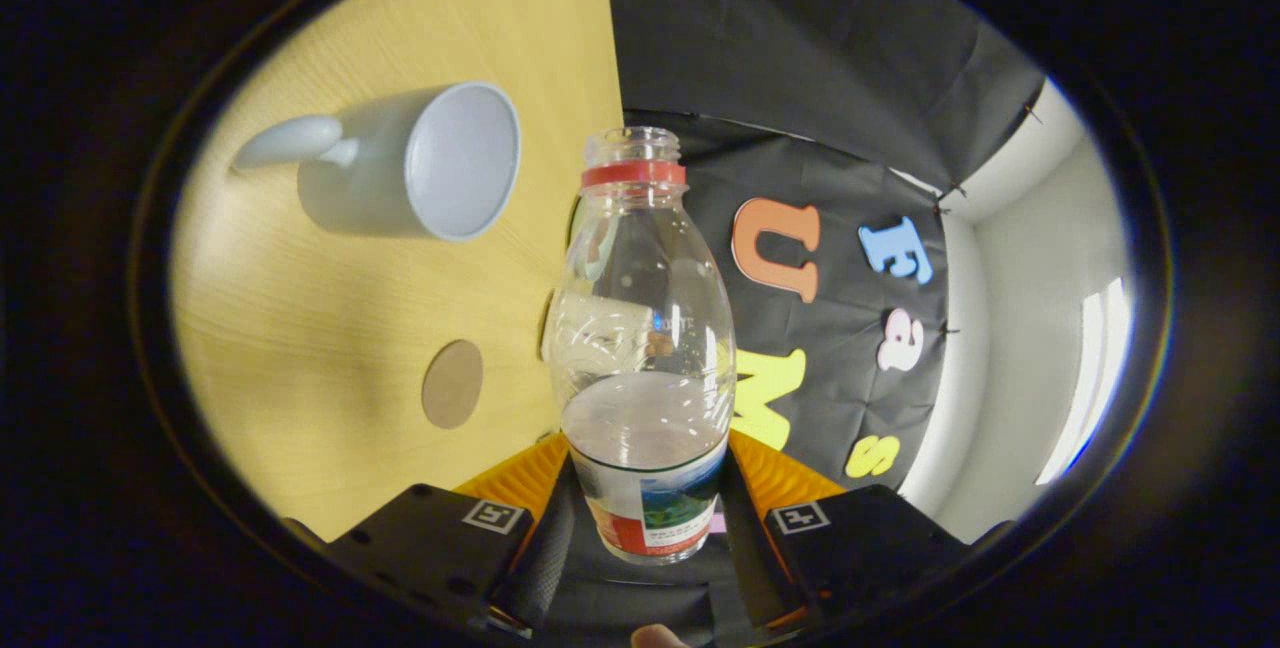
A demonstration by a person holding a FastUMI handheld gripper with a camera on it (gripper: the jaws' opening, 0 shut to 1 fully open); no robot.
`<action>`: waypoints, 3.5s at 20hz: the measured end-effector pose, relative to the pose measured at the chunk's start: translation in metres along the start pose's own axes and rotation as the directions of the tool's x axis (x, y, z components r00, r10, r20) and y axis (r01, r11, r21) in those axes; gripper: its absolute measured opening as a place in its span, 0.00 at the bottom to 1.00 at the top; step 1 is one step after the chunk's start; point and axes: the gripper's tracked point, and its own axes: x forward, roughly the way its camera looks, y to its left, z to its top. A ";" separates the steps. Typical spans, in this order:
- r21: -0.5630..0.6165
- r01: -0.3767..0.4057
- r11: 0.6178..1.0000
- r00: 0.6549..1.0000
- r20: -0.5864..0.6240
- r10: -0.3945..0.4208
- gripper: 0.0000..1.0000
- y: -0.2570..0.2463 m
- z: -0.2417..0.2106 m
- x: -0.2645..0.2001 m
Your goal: Take the bottle from table, then pour the juice into the cup, finally place the bottle on the coaster
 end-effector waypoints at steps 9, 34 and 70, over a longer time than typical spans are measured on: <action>0.498 -0.110 0.860 0.994 0.031 0.108 0.76 -0.006 -0.005 -0.009; 0.985 -0.116 -0.124 0.989 0.126 0.081 0.75 -0.039 -0.024 0.108; 0.993 -0.039 -0.112 0.986 0.057 0.160 0.99 0.038 -0.035 0.108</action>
